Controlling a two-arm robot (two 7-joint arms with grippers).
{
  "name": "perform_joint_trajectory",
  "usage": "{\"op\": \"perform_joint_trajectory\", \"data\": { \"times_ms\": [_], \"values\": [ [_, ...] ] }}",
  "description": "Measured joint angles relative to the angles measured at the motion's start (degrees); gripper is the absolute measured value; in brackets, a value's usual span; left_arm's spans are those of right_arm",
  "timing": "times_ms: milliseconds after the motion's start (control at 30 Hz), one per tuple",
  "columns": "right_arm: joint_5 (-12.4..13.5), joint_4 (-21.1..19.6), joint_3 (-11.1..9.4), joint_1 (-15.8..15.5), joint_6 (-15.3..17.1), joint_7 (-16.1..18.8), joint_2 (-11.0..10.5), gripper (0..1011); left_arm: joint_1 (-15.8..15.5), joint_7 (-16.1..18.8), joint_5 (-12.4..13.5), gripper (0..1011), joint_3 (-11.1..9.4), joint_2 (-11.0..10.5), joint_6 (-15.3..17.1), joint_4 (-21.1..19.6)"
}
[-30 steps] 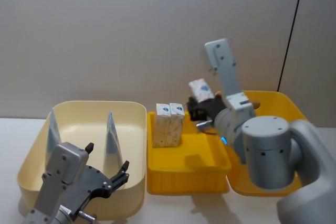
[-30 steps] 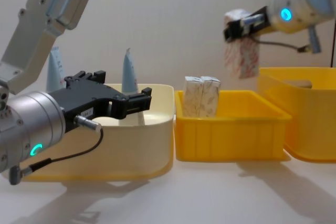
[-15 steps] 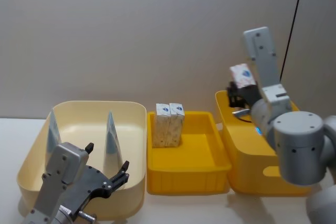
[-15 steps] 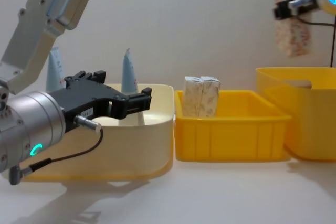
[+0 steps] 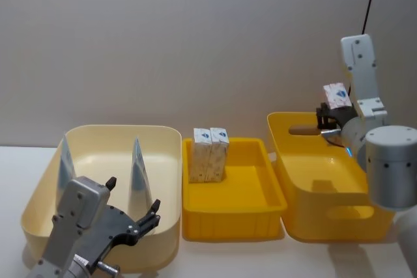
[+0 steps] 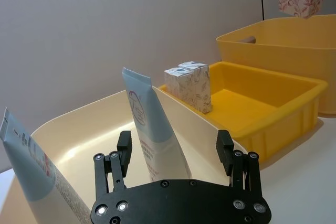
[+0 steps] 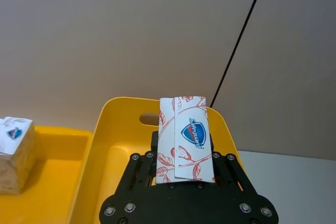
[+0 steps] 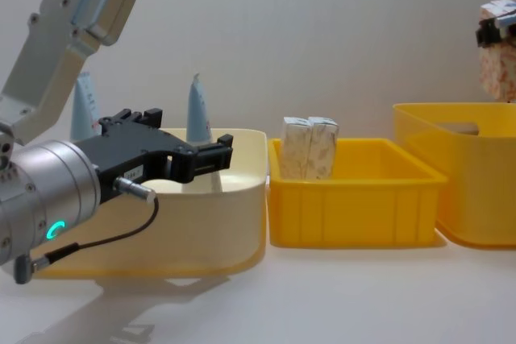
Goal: Bimanual collaborative sorting of washing and personal care products
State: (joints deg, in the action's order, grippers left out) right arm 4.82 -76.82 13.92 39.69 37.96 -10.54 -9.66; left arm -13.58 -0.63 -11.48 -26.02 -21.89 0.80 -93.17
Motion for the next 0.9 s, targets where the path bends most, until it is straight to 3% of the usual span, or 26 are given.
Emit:
{"op": "perform_joint_trajectory", "data": {
  "times_ms": [167, 333, 700, 900],
  "values": [
    [0.38, 2.76, -1.06, 1.32, -0.5, 0.32, 0.13, 514, 0.0, 0.0, 0.0, 1003, 0.0, 0.0, 0.0, 0.0],
    [0.55, 3.93, -1.53, 1.92, -0.71, 0.41, 0.18, 693, 0.0, 0.0, 0.0, 1003, 0.0, 0.0, 0.0, 0.0],
    [0.78, 5.97, -2.33, 2.91, -1.04, 0.68, 0.27, 986, -0.11, -0.06, 0.01, 1003, 0.0, 0.01, 0.03, 0.0],
    [0.83, 6.43, -2.46, 3.11, -1.14, 0.72, 0.31, 1001, -1.28, -0.64, 0.12, 1003, 0.1, 0.15, 0.76, 0.29]
  ]
}}
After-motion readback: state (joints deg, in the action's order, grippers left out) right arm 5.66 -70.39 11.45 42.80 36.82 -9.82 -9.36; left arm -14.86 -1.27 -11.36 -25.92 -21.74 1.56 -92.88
